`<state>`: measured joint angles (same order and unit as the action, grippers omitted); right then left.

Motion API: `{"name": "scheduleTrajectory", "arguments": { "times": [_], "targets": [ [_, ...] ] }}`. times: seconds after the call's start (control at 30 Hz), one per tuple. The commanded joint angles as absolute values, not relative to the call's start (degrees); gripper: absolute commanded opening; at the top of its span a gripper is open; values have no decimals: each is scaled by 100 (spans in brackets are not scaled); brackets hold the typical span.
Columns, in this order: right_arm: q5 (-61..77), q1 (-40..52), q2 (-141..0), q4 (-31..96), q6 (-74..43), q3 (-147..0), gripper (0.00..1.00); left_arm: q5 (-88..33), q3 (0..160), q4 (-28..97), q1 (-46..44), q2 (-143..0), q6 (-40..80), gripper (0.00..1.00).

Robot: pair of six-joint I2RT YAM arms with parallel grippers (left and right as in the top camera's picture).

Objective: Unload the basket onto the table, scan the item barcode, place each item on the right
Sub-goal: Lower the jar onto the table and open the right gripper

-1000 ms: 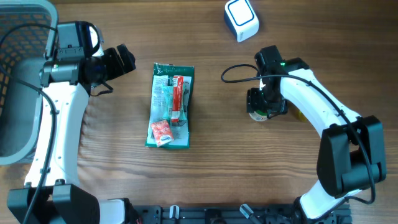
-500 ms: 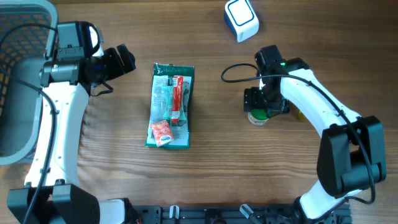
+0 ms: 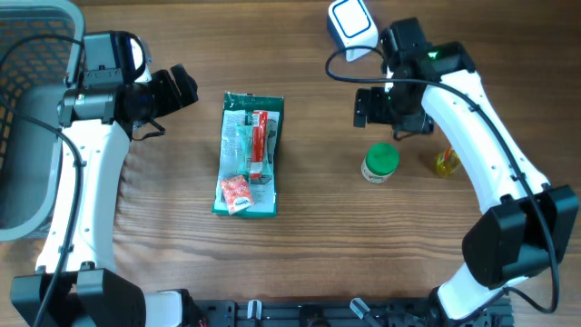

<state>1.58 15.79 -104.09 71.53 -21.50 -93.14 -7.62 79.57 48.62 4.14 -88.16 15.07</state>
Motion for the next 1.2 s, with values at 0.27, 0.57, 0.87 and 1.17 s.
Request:
{"name": "scheduleTrajectory", "arguments": {
  "times": [0.27, 0.57, 0.87, 1.17],
  "targets": [
    [508, 1590, -10438, 7450, -4786, -8733, 83, -829, 8027, 4851, 436, -8799, 1389, 100],
    [187, 1577, -10422, 7334, -5996, -8217, 82, -829, 8027, 4851, 436, -8799, 1389, 100],
    [12, 1634, -10359, 7373, -4834, -8888, 73, -829, 8027, 4851, 436, -8799, 1389, 100],
    [471, 2248, -10368, 5857, -4517, -8823, 4, -832, 8027, 4853, 436, -8799, 1389, 100]
  ]
}}
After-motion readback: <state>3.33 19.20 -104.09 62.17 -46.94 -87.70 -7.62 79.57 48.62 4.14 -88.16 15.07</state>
